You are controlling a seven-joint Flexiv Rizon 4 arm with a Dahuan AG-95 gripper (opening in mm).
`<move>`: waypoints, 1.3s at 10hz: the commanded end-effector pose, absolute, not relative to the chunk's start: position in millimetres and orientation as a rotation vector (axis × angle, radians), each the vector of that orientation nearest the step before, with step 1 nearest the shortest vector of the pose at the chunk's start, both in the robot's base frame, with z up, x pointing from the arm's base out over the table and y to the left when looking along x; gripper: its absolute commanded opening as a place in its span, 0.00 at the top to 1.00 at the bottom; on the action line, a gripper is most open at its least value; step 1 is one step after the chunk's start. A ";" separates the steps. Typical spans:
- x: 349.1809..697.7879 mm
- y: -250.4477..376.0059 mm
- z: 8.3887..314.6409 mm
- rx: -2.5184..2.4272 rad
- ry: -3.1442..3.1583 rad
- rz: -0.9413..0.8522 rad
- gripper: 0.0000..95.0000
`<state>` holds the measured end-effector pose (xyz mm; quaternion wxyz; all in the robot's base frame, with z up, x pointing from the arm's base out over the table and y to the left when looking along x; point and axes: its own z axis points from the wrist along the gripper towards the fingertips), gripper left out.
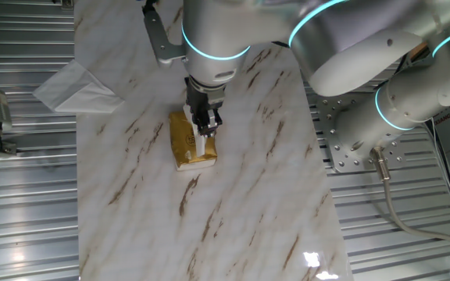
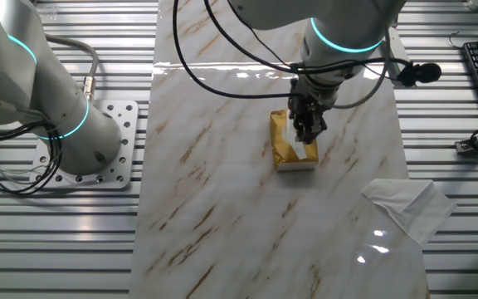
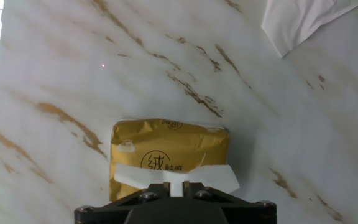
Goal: Pull out a napkin
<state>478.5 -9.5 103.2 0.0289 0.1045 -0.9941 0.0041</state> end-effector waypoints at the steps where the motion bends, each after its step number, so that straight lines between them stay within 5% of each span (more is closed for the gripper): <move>1: 477.6 -9.4 104.4 0.351 -3.075 0.016 0.00; 8: 477.0 -8.7 100.2 0.464 -3.095 0.000 0.00; 9: 476.6 -8.6 100.5 0.518 -3.085 -0.025 0.20; 13: 475.6 -8.4 100.5 0.910 -3.006 -0.087 0.20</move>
